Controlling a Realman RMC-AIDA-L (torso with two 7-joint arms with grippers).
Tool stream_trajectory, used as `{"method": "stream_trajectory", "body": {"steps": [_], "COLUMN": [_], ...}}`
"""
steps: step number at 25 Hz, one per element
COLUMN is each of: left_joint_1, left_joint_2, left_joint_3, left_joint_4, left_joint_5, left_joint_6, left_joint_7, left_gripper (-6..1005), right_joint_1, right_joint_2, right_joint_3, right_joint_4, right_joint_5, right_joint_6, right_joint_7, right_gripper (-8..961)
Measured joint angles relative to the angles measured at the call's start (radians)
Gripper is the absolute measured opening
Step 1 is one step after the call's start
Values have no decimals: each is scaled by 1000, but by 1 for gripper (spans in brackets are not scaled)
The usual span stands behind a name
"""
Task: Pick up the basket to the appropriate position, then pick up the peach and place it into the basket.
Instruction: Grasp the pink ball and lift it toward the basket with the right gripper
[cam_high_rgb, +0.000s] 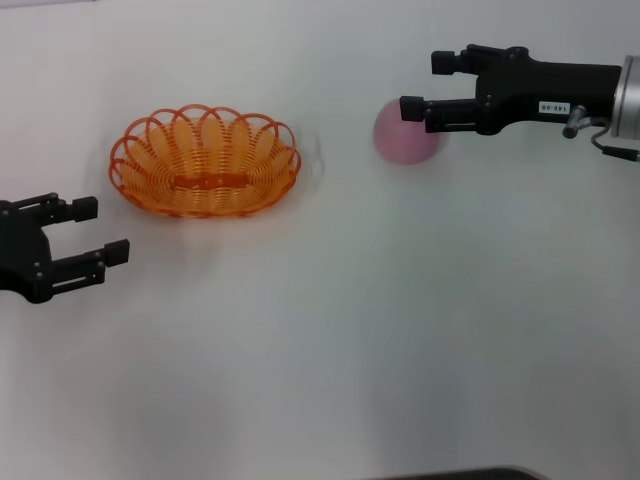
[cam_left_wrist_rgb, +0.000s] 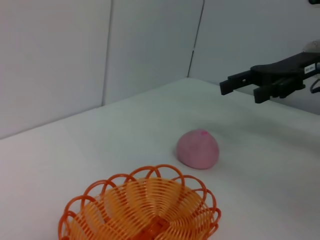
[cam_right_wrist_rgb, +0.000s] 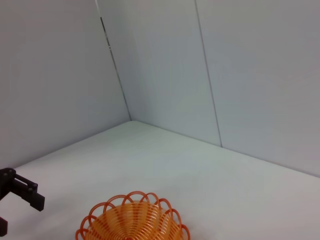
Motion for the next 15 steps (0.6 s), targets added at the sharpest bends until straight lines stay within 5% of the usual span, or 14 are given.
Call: {"method": "stream_trajectory", "body": {"steps": [10, 15], "left_joint_1": [6, 6], "left_joint_2": [-4, -4], "left_joint_3": [-1, -2], "left_joint_4": [-1, -12], "left_joint_5": [-2, 2], "left_joint_6": [4, -2], "left_joint_7": [0, 0], "left_gripper": [695, 695], "right_joint_1": [14, 35], "right_joint_2": [5, -8], "right_joint_3": [-17, -18], "right_joint_4": [-8, -12], "right_joint_5": [1, 1], "right_joint_6": [7, 4], "right_joint_7": [13, 44], "right_gripper": [925, 925]}}
